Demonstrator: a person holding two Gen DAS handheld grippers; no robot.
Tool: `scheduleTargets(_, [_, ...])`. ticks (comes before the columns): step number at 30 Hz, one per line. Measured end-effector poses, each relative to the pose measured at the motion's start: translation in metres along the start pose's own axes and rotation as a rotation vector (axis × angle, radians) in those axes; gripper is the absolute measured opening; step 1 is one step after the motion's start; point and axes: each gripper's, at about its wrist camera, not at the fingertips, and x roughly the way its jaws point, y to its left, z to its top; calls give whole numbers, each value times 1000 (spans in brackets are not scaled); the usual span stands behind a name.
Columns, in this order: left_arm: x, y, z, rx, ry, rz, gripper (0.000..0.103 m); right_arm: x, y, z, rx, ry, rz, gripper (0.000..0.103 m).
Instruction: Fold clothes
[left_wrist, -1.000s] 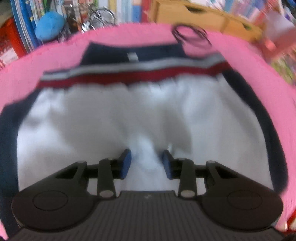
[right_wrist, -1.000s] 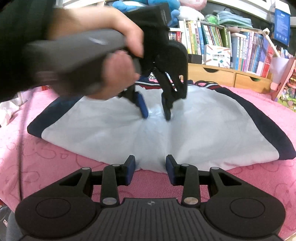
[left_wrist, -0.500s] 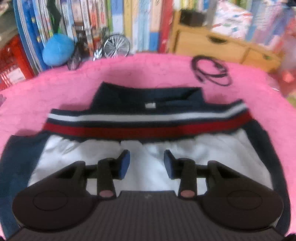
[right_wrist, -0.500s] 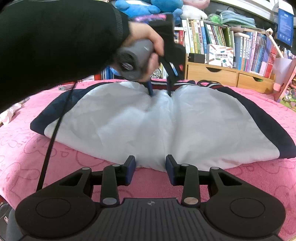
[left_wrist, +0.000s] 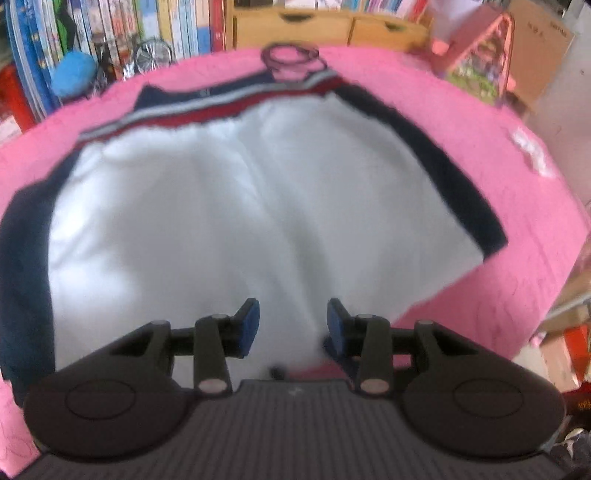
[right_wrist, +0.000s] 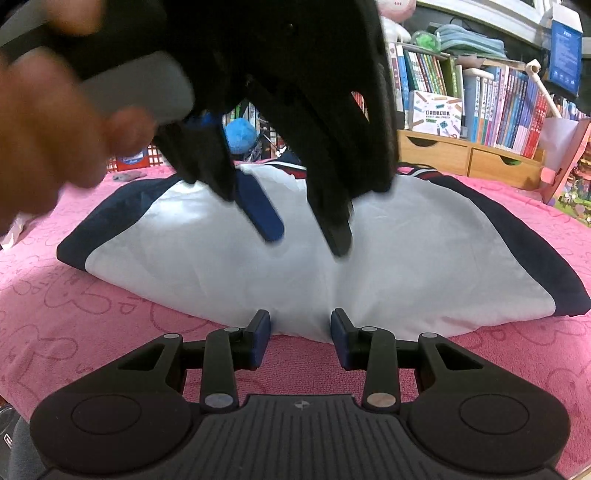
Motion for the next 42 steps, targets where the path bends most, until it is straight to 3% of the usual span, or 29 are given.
scheduleTargets(3, [15, 5, -7, -18, 36, 13, 41, -1, 1, 0, -1, 0, 0, 37])
scheduleTargets(9, [22, 13, -1, -50, 23, 7, 42, -1, 3, 1, -1, 1, -4, 37])
scheduleTargets(15, [34, 17, 23, -54, -23, 54, 42, 0, 4, 1, 0, 1, -4, 37])
scheduleTargets(29, [79, 60, 118, -185, -121, 167, 47, -2, 2, 0, -7, -3, 2, 37])
scheduleTargets(42, [87, 67, 135, -190, -160, 183, 49, 0, 2, 0, -15, -6, 5, 37])
